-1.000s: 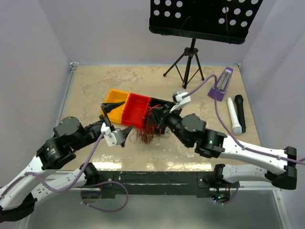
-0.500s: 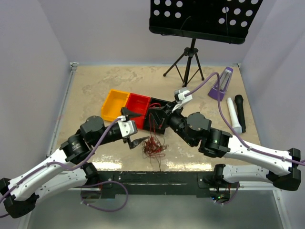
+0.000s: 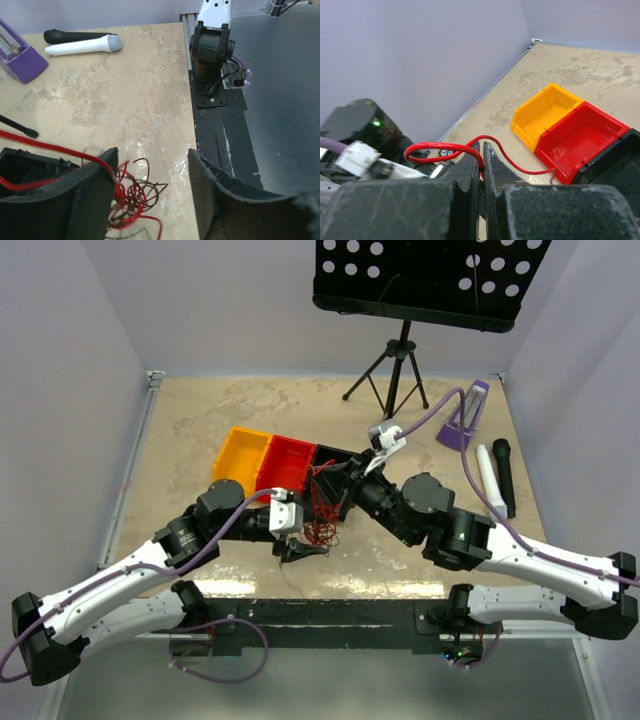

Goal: Untangle the cables
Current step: Untie the cable.

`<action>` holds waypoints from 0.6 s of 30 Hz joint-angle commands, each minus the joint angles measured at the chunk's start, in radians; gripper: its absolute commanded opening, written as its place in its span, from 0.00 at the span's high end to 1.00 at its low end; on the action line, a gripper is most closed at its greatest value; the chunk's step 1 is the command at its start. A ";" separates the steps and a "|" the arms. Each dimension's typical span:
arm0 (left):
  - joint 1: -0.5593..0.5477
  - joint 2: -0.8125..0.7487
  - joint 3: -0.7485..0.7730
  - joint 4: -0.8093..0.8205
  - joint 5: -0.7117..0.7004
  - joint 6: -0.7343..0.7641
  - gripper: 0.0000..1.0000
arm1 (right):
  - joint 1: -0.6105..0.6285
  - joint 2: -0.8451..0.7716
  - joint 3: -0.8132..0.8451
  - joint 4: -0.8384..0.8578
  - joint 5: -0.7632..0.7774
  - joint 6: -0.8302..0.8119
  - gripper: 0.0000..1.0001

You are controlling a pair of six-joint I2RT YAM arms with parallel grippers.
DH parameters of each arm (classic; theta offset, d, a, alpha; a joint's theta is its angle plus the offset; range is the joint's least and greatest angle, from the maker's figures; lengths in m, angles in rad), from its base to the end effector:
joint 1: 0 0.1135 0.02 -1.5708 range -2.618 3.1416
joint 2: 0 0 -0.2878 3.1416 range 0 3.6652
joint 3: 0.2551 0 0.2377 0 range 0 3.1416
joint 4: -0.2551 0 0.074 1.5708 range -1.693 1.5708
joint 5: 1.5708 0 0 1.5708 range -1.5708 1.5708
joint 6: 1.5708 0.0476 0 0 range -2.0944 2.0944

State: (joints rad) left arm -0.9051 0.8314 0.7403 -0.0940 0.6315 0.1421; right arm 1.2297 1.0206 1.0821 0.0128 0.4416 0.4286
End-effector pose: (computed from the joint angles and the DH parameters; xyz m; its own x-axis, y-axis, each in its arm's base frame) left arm 0.0836 -0.1519 0.3443 0.0281 0.1493 -0.9884 0.9993 0.0212 0.0317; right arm 0.0901 0.1931 0.4415 -0.2722 0.3563 -0.8939 -0.6556 0.6113 0.4433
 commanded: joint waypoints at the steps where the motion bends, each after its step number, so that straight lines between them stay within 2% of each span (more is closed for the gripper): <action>1: 0.000 0.005 -0.062 0.074 0.037 0.025 0.45 | 0.002 -0.037 0.102 0.061 -0.041 0.006 1.00; 3: 0.000 0.005 -0.078 0.077 0.014 0.033 0.58 | 0.002 -0.036 0.124 0.059 -0.060 0.006 1.00; 4: -0.002 0.005 -0.081 0.118 0.001 0.037 0.61 | 0.004 -0.037 0.133 0.062 -0.070 0.006 1.00; 9: 0.002 0.011 -0.075 0.195 -0.108 0.031 0.61 | 0.004 -0.027 0.144 0.069 -0.098 0.007 1.00; 18: 0.005 -0.008 -0.041 0.186 -0.062 -0.050 0.61 | 0.002 -0.016 0.134 0.070 -0.092 0.013 1.00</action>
State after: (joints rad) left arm -0.9039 0.8429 0.6601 0.0521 0.5430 0.1402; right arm 1.2304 1.0096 1.1851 0.0315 0.3660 0.4332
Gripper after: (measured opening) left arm 0.393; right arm 0.019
